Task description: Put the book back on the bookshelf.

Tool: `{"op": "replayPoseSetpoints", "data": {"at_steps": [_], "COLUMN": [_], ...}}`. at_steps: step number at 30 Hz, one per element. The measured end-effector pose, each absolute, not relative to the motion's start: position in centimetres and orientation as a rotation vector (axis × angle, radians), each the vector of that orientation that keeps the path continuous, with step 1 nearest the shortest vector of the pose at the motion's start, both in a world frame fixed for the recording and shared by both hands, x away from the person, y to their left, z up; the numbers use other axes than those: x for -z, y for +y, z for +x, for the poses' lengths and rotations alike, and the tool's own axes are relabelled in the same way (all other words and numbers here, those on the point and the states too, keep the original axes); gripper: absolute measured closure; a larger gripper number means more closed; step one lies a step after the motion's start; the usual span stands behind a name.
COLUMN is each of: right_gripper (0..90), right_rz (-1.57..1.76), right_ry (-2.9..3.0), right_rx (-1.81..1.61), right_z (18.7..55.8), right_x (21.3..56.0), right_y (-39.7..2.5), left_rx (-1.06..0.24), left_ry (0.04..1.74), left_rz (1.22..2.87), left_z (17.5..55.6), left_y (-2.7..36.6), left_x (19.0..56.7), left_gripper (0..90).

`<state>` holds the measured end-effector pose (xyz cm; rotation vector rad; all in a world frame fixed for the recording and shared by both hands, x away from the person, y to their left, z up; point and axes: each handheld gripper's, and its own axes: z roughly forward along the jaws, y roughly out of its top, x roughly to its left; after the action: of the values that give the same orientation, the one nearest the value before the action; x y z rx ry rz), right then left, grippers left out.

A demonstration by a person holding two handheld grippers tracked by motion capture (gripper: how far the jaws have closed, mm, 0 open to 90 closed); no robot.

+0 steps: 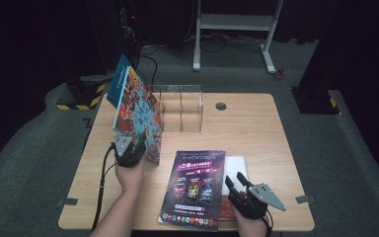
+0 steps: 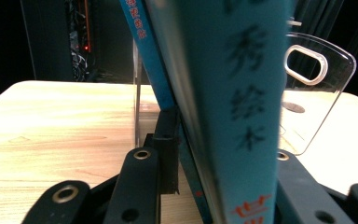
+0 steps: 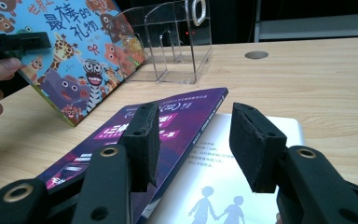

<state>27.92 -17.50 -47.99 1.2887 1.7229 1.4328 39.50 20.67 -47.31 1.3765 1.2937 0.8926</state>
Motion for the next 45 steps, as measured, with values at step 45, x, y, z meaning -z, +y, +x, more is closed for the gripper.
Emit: {"op": "replayPoseSetpoints", "data": {"at_steps": [45], "right_gripper": [51.8], "right_rz": [1.268], "right_ry": [1.755], "right_rx": [-1.427], "right_z": [27.8], "right_x": [48.0], "right_y": [-16.9], "left_rx": [-0.677], "left_ry": [1.157], "left_rz": [1.617], "left_z": [32.9], "left_y": [23.1], "left_x": [48.9], "left_gripper": [39.9]}}
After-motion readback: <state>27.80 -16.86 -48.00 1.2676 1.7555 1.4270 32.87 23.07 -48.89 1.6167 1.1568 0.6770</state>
